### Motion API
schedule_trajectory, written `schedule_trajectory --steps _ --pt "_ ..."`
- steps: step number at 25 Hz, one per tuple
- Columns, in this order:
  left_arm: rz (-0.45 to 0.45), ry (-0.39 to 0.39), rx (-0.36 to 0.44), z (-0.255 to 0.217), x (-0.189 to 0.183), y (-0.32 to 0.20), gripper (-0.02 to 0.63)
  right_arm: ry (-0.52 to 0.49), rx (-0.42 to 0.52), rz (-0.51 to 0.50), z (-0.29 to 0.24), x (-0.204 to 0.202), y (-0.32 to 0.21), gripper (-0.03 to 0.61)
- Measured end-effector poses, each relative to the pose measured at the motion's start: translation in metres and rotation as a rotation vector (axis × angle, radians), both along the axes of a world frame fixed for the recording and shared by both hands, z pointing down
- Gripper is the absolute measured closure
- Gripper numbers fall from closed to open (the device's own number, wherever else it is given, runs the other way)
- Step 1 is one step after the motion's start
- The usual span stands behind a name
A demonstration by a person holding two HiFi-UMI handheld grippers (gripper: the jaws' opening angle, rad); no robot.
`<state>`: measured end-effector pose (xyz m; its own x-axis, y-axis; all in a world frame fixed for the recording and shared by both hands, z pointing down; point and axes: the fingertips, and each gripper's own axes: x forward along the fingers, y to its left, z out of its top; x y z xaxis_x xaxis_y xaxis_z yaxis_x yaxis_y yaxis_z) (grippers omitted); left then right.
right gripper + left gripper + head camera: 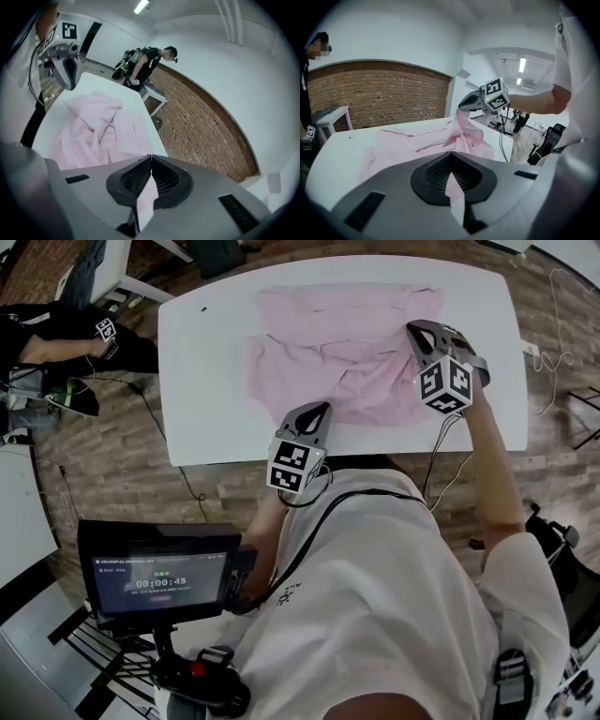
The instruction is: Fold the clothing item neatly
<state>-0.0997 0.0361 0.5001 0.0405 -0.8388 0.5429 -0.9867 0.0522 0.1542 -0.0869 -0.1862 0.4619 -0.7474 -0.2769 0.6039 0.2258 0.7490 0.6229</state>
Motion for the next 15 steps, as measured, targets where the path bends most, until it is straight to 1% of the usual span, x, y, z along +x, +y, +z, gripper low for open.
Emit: schedule_trajectory --steps 2,4,6,8,10,12,13,15 --pt "0.007 0.001 0.006 0.0 -0.014 -0.002 0.611 0.041 0.092 -0.052 0.004 -0.029 -0.014 0.571" --pt "-0.007 0.02 0.004 0.001 -0.029 -0.002 0.611 0.085 0.166 -0.115 0.014 -0.06 -0.025 0.571" --pt "-0.032 0.04 -0.01 0.004 -0.036 0.001 0.611 0.133 0.213 -0.178 0.03 -0.083 -0.033 0.571" --pt "-0.055 0.056 -0.03 0.008 -0.035 0.006 0.611 0.181 0.232 -0.218 0.053 -0.096 -0.042 0.571" --pt "-0.084 0.061 -0.047 0.014 -0.036 0.011 0.611 0.211 0.21 -0.212 0.074 -0.107 -0.054 0.571" --pt "-0.125 0.069 -0.057 0.017 -0.041 0.018 0.611 0.219 0.156 -0.173 0.087 -0.115 -0.066 0.567" --pt "-0.144 0.073 -0.061 0.018 -0.042 0.022 0.611 0.214 0.115 -0.151 0.089 -0.116 -0.068 0.525" --pt "-0.171 0.079 -0.068 0.02 -0.045 0.03 0.611 0.188 0.02 -0.101 0.085 -0.112 -0.07 0.479"
